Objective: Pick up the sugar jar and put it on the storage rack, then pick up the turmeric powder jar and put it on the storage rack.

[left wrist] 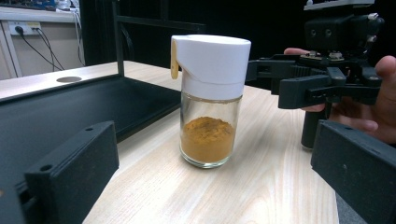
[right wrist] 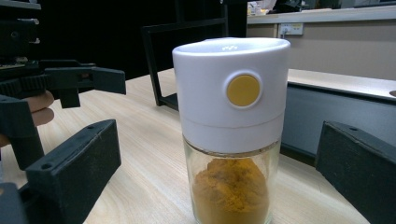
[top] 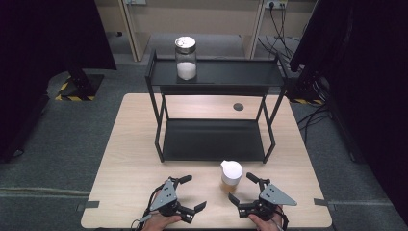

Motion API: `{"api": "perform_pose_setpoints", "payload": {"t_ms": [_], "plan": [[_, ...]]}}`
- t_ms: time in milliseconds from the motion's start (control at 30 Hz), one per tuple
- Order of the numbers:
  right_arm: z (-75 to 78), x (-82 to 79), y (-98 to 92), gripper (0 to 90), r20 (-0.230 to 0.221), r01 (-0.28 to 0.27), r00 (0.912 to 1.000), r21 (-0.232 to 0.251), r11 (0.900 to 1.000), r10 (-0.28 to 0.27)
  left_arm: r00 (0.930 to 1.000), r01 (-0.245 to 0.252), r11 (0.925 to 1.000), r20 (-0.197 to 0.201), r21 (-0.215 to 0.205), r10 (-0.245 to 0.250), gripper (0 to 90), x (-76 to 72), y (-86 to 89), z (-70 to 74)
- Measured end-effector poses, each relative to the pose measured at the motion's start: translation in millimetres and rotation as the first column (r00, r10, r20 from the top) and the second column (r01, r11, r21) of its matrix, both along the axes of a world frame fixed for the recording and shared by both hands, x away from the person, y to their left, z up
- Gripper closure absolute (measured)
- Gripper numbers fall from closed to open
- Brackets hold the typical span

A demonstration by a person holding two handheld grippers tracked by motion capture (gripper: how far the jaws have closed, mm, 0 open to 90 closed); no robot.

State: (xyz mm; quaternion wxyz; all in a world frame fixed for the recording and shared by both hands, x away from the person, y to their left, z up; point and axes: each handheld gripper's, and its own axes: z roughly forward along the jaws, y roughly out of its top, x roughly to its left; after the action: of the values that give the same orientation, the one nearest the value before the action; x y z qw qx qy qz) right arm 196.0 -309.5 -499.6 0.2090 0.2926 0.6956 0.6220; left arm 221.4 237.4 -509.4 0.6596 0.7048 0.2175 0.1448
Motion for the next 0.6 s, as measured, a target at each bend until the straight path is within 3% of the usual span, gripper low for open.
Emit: {"api": "perform_pose_setpoints", "payload": {"t_ms": [600], "plan": [[0.9,-0.2,0.1,0.5,0.006,0.009,0.9999,-0.006,1.000,-0.009,0.9999,-0.011,0.9999,-0.002,-0.001,0.011,0.1,0.0,1.3,0.3]]}}
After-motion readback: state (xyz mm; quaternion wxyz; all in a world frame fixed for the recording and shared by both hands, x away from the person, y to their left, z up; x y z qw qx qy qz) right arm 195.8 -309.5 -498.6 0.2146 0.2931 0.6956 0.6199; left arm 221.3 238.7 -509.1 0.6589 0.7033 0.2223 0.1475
